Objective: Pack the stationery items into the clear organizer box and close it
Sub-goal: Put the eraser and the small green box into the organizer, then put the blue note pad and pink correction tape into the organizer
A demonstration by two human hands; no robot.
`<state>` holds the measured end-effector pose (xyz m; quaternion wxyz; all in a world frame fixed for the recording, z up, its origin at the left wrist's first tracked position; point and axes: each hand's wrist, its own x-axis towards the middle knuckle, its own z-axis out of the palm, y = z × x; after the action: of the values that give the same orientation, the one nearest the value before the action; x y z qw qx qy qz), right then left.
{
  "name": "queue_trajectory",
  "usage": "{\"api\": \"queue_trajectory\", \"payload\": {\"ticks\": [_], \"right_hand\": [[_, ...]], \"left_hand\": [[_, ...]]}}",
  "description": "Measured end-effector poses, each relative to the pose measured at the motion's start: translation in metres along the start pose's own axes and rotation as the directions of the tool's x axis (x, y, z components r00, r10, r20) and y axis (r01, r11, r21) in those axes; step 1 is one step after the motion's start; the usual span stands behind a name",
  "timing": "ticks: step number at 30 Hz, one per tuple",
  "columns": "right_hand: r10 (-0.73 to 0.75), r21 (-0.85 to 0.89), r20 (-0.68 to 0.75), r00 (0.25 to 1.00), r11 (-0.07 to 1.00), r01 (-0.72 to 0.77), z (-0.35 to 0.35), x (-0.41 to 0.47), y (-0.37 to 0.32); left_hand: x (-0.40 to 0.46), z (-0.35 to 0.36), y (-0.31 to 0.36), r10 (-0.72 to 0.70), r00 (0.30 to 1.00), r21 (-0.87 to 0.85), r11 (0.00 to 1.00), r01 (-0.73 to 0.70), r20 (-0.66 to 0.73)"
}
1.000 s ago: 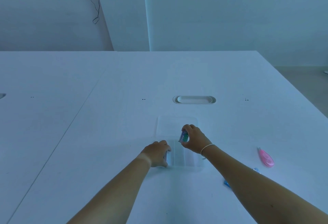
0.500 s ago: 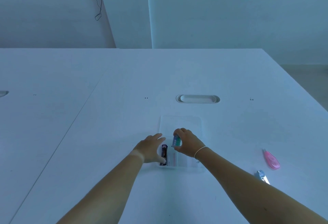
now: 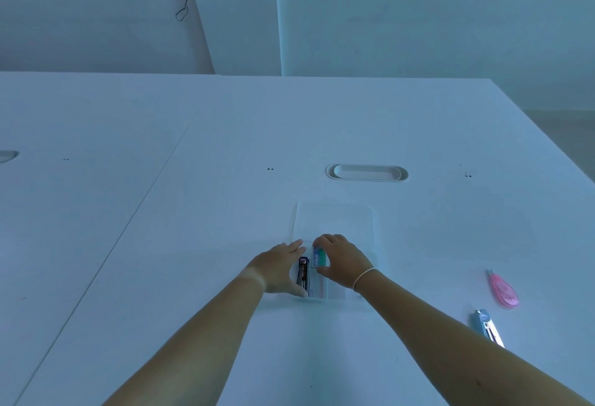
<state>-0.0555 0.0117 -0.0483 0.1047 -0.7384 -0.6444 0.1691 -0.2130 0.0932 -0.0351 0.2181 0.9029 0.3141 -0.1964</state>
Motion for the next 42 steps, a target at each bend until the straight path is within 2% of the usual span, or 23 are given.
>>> {"api": "queue_trajectory", "payload": {"ticks": [11, 26, 38, 42], "right_hand": [[0.016, 0.011, -0.025, 1.0, 1.0, -0.016, -0.007, -0.008, 0.007], [0.257, 0.052, -0.093, 0.962, 0.966, -0.253, -0.032, -0.084, 0.063], [0.48, 0.066, -0.145, 0.865, 0.877, -0.476, -0.048, -0.176, 0.144], [0.533, 0.07, -0.146, 0.834, 0.846, -0.528, -0.053, -0.196, 0.166]], "left_hand": [[-0.004, -0.006, 0.007, -0.005, 1.0, 0.007, 1.0, 0.005, -0.013], [-0.003, 0.001, 0.075, 0.121, 0.992, 0.043, 0.992, -0.12, -0.037], [0.012, 0.033, 0.178, 0.315, 0.949, 0.099, 0.944, -0.315, 0.014], [0.017, 0.045, 0.204, 0.364, 0.931, 0.217, 0.908, -0.358, 0.013]]}}
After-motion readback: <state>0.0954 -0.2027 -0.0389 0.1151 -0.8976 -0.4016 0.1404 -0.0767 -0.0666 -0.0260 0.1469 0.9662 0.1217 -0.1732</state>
